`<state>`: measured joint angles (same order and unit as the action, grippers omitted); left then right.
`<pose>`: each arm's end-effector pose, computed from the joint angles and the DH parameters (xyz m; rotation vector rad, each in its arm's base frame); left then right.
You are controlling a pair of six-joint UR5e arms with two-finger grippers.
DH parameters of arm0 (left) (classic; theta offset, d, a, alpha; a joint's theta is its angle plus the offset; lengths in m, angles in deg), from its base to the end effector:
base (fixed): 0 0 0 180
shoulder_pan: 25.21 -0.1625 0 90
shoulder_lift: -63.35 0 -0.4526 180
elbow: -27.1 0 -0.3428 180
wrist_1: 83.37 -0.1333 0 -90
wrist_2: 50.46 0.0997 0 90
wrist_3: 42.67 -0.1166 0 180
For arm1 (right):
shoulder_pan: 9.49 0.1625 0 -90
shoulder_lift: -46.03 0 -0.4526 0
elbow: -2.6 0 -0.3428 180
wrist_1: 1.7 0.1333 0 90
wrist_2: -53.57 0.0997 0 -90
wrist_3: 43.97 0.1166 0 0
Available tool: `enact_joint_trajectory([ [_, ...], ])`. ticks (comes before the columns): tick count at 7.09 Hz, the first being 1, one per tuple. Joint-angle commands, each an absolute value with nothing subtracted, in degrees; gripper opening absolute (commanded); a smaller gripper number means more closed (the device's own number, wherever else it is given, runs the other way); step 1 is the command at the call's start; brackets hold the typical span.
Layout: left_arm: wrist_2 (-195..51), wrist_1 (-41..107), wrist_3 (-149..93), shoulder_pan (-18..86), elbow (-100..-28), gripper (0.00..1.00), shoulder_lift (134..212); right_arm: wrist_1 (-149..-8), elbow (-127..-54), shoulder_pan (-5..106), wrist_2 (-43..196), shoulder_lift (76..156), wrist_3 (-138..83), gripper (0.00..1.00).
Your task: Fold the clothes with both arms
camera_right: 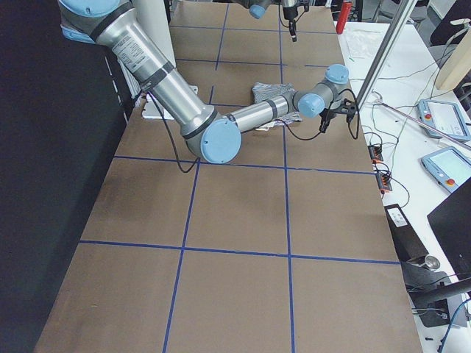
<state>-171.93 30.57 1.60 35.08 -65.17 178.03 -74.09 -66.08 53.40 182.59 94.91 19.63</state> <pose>0.2516 -0.5871 0.4038 0.3817 0.9272 0.0113 -0.2905 -0.6988 0.3987 -0.0263 -0.9110 0.3704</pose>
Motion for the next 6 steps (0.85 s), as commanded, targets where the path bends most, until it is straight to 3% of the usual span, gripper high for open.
enact_joint_trajectory([
  [1,-177.53,30.28,-14.72,44.96,-64.58,0.00,170.97,-75.70,-75.41,64.11,189.34,107.85,2.43,0.00],
  [4,-186.64,29.92,-31.30,56.75,-64.39,0.00,160.24,-86.37,-85.34,72.92,189.36,123.07,-24.61,0.00],
  [5,-187.56,29.14,-31.34,57.05,-67.18,0.11,156.47,-92.16,-89.03,76.52,188.05,127.20,-35.25,0.00],
  [6,-187.22,23.39,-31.34,56.97,-69.30,0.41,156.08,-95.09,-91.16,78.65,187.43,130.46,-42.05,0.37],
])
